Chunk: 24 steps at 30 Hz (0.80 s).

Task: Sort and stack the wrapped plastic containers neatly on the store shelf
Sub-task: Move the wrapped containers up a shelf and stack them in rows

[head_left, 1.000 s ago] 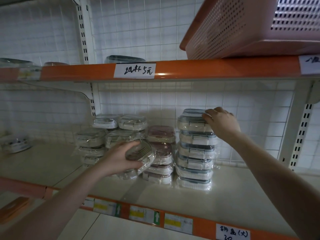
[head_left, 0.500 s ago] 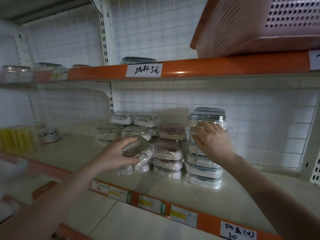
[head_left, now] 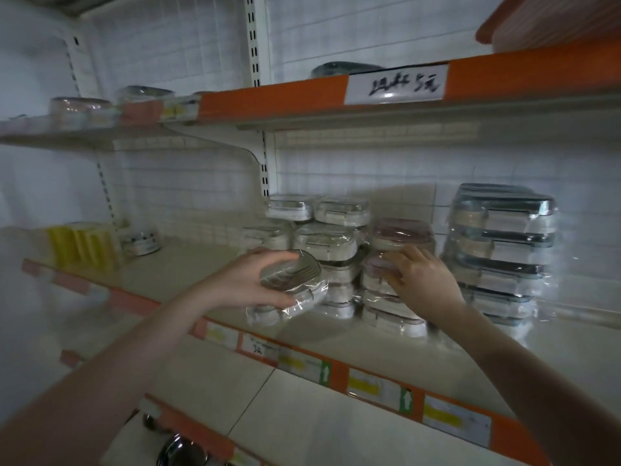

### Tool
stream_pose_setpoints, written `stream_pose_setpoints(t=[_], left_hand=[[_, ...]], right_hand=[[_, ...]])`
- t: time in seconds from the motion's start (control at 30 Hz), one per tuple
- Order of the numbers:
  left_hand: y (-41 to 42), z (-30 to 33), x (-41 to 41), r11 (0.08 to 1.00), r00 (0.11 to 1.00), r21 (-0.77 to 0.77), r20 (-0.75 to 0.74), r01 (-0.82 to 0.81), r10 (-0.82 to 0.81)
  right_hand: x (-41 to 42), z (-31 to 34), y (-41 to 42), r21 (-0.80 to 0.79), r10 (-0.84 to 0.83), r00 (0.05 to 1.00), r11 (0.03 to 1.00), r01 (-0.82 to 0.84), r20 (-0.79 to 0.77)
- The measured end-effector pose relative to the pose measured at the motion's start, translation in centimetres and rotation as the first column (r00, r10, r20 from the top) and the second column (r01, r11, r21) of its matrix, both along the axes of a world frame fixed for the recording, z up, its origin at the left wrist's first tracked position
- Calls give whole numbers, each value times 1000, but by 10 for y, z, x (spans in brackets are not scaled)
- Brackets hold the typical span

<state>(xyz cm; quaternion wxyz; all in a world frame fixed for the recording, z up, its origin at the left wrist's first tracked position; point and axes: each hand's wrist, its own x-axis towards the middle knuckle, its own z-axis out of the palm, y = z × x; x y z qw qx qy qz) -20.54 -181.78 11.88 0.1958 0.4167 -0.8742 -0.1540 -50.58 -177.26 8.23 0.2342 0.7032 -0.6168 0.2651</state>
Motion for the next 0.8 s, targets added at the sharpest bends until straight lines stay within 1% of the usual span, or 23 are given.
stream_pose_setpoints(t=[0.07,0.13,0.23,0.3,0.47,0.67,0.8], left_hand=[[-19,3,19,999,999,4,38,39,-39],[-54,7,51,995,993,-1,69,100,-99],[-70,14,62,990,988,-26,71,138,-136],[-92,21,77,982,980,-28,79,185,-182],[-146,44,83,963,959,-1,92,270,-269],[-185,69,61,938,934,-43,126,343,-336],[-209,78,45,937,930,-18,125,349,-345]], right_hand=[[18,1,-14,60,-75,995,996,71,59],[44,2,-43,46,-137,984,990,132,112],[52,5,-45,44,-163,972,987,157,168],[68,4,-59,57,-216,959,976,209,186],[85,8,-64,62,-393,880,918,391,268],[80,7,-51,131,-475,843,880,457,254],[77,9,-42,159,-524,815,851,500,248]])
